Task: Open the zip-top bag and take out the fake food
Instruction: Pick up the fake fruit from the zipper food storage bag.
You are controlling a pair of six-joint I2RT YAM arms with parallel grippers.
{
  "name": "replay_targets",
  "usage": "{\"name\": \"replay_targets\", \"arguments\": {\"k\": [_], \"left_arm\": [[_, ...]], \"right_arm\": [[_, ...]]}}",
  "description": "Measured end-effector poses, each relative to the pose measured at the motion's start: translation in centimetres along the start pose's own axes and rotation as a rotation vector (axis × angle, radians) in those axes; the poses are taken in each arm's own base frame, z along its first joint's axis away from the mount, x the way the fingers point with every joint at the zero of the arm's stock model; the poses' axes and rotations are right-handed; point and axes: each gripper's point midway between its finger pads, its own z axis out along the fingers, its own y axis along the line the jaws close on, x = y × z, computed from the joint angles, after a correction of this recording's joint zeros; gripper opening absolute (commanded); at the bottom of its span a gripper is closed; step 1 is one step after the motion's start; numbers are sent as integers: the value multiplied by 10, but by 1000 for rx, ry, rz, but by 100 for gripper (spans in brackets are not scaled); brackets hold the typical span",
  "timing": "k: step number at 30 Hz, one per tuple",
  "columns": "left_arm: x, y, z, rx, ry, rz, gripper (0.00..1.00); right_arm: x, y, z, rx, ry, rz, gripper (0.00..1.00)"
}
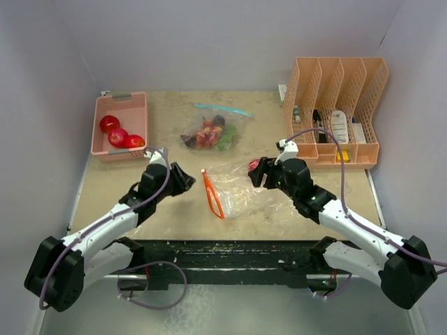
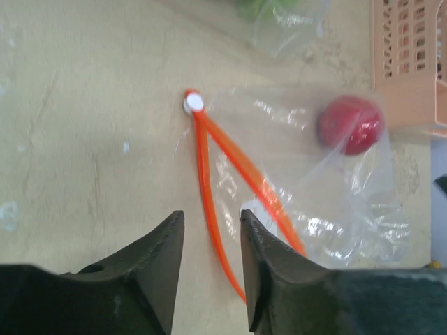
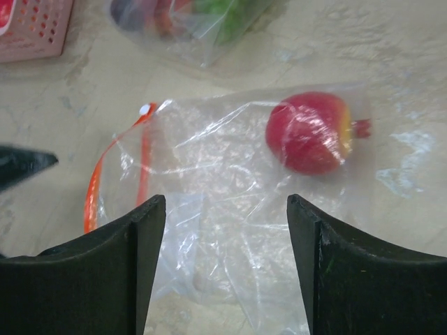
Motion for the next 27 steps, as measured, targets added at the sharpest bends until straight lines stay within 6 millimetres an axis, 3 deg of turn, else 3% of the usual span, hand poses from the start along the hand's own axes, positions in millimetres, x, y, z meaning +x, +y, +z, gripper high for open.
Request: {"name": "replay_targets", "arguments": {"k": [2, 6, 13, 18, 22, 27], "left_arm": [[20, 6, -7, 8, 30, -16, 34], [50, 5, -11, 47, 81, -46, 32], [80, -13, -1, 114, 159, -67, 31], [100, -23, 8, 150, 207, -73, 31], [114, -25, 15, 153, 240, -72, 32], [119, -34, 22, 162, 257, -62, 32]], "right_arm": [[-12, -7, -2, 47, -24, -5, 72], [-29, -28, 7, 141, -46, 5, 62], [-4, -71, 28, 252, 51, 50, 63], [6, -85, 33, 261, 75, 88, 63], [25, -96, 36, 239, 99, 131, 47], [47, -94, 35, 173, 125, 196, 13]]}}
